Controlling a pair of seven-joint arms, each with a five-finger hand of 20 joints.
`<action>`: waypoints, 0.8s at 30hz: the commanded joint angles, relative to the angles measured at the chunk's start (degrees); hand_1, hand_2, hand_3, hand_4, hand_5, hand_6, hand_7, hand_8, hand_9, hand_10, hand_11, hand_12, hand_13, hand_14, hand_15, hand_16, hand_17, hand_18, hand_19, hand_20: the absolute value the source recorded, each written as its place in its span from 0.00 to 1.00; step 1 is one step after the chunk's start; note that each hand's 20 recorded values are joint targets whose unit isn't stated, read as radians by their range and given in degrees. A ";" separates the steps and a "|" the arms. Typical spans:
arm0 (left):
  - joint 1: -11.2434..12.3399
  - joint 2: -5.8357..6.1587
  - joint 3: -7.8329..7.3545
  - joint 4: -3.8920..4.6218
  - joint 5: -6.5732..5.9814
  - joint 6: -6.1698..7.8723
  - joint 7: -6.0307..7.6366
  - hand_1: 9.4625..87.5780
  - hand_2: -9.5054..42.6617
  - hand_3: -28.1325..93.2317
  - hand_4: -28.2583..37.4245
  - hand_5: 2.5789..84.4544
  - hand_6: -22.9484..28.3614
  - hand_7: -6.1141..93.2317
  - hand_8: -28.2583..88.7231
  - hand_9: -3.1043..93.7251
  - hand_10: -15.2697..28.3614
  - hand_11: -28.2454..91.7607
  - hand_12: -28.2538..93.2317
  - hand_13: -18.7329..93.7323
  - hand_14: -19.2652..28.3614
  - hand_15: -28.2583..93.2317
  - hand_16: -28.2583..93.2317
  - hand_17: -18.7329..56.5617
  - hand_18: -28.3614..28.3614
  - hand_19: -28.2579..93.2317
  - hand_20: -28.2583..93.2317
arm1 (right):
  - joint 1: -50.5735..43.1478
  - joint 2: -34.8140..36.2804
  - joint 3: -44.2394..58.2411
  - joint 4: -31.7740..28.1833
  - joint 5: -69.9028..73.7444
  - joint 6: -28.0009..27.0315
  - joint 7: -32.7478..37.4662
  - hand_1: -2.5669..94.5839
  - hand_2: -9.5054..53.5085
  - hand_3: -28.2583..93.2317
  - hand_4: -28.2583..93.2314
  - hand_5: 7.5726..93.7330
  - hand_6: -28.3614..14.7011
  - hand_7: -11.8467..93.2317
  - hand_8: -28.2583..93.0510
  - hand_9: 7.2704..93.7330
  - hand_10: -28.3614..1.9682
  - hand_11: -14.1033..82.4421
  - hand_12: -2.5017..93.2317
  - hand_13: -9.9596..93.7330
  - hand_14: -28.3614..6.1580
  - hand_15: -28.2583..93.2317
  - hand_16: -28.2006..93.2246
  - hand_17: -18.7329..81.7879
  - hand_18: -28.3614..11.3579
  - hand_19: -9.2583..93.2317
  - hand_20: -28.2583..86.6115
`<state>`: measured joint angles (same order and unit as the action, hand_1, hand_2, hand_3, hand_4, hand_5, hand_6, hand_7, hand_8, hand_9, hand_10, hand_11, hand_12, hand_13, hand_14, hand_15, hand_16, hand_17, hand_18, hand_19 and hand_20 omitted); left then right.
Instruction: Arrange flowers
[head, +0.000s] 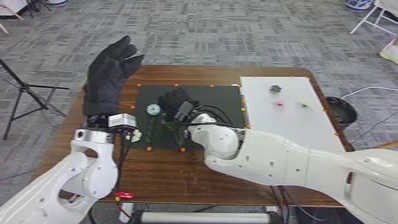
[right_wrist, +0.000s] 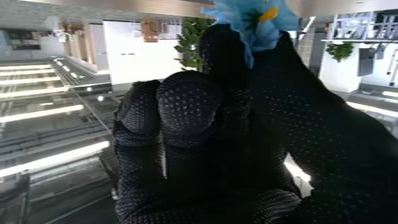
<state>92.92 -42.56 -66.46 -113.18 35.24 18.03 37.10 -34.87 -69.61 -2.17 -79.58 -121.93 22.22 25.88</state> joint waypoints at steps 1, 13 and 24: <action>-1.55 -1.13 0.70 0.56 -0.19 -1.00 0.57 0.25 0.12 0.81 0.07 0.37 0.49 0.31 0.15 0.33 0.63 0.48 0.40 0.39 0.71 0.55 0.27 0.15 0.86 0.57 0.39 | -0.43 -1.91 0.17 0.91 -2.80 1.22 1.71 0.56 0.00 0.93 0.02 0.73 0.70 0.57 0.29 0.88 0.78 0.38 0.60 0.78 0.74 0.76 0.61 0.53 0.25 0.88 0.67; -1.72 -1.41 0.79 0.72 -0.23 -0.92 0.69 0.25 0.12 0.81 0.07 0.37 0.49 0.30 0.15 0.33 0.63 0.48 0.40 0.39 0.71 0.55 0.27 0.15 0.86 0.57 0.39 | -0.77 -1.41 0.77 0.81 -2.36 0.97 2.06 0.54 0.00 0.91 0.00 0.70 0.73 0.55 0.29 0.87 0.82 0.34 0.58 0.75 0.71 0.78 0.60 0.51 0.26 0.87 0.67; -1.16 -1.24 0.41 0.53 -0.39 -0.82 0.82 0.25 0.12 0.81 0.07 0.37 0.49 0.30 0.15 0.33 0.63 0.48 0.40 0.39 0.71 0.55 0.27 0.15 0.86 0.57 0.39 | -1.52 -0.41 1.90 0.19 -2.05 -1.43 2.44 0.44 0.00 0.86 0.00 0.67 0.70 0.53 0.28 0.81 0.75 0.41 0.51 0.72 0.65 0.83 0.52 0.48 0.26 0.86 0.68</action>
<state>91.41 -43.38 -65.54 -112.43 35.12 17.64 37.22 -35.97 -70.60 -1.14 -78.66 -123.67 22.18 27.69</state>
